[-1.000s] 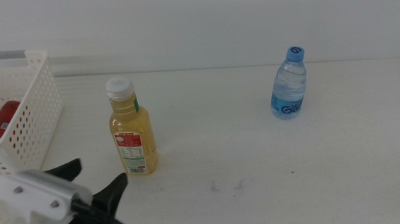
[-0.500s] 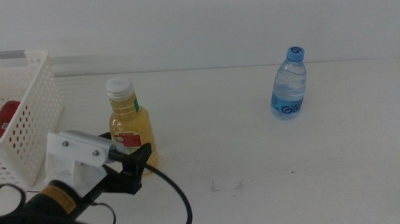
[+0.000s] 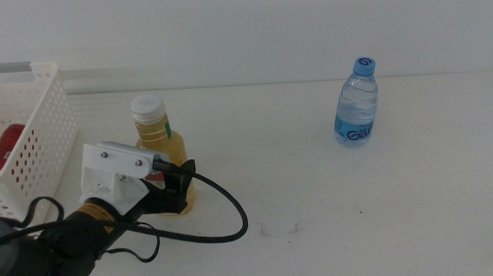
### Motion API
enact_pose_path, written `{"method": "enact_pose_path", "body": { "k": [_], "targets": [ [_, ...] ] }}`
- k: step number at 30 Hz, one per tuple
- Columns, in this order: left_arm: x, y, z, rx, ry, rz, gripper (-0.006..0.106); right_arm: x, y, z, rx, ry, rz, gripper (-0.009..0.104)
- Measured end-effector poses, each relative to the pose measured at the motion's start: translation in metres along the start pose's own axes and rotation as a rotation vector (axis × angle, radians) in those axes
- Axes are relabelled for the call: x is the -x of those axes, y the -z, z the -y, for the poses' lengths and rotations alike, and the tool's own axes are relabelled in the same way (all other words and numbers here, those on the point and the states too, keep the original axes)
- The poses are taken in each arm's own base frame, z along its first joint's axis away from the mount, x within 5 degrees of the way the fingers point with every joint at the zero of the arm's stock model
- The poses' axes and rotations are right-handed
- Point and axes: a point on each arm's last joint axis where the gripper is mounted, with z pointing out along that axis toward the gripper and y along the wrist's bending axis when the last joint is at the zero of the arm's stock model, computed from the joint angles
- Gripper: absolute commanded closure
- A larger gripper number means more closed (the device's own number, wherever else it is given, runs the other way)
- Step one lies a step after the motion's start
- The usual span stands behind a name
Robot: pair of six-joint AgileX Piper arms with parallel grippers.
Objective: Use arms to grab the bottles and put them into the dustbin to the left of the table.
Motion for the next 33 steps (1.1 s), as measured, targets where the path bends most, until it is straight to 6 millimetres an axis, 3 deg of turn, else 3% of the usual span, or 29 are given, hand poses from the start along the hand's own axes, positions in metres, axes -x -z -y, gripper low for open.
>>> {"method": "enact_pose_path", "body": {
  "k": [7,12,16,22,26,30,33],
  "targets": [
    [-0.009,-0.023,-0.007,0.01,0.018,-0.014,0.013,0.0,0.0,0.0,0.0,0.0,0.0,0.003],
    [-0.017,-0.036,-0.011,0.021,0.031,-0.028,0.028,0.0,0.0,0.0,0.0,0.0,0.0,0.003],
    [-0.018,-0.04,-0.012,0.019,0.033,-0.02,0.054,0.0,0.0,0.0,0.0,0.0,0.0,0.003],
    [-0.011,-0.032,-0.012,-0.012,0.106,-0.034,0.102,0.0,0.0,0.0,0.0,0.0,0.0,0.003],
    [0.013,-0.011,-0.005,-0.045,0.141,-0.156,0.102,0.0,0.0,0.0,0.0,0.0,0.0,0.003],
    [0.067,0.011,0.002,-0.008,0.194,-0.228,0.102,0.0,0.0,0.0,0.0,0.0,0.0,0.003],
    [0.111,0.029,0.004,0.041,0.123,-0.24,0.102,0.0,0.0,0.0,0.0,0.0,0.0,0.003]
  ]
}}
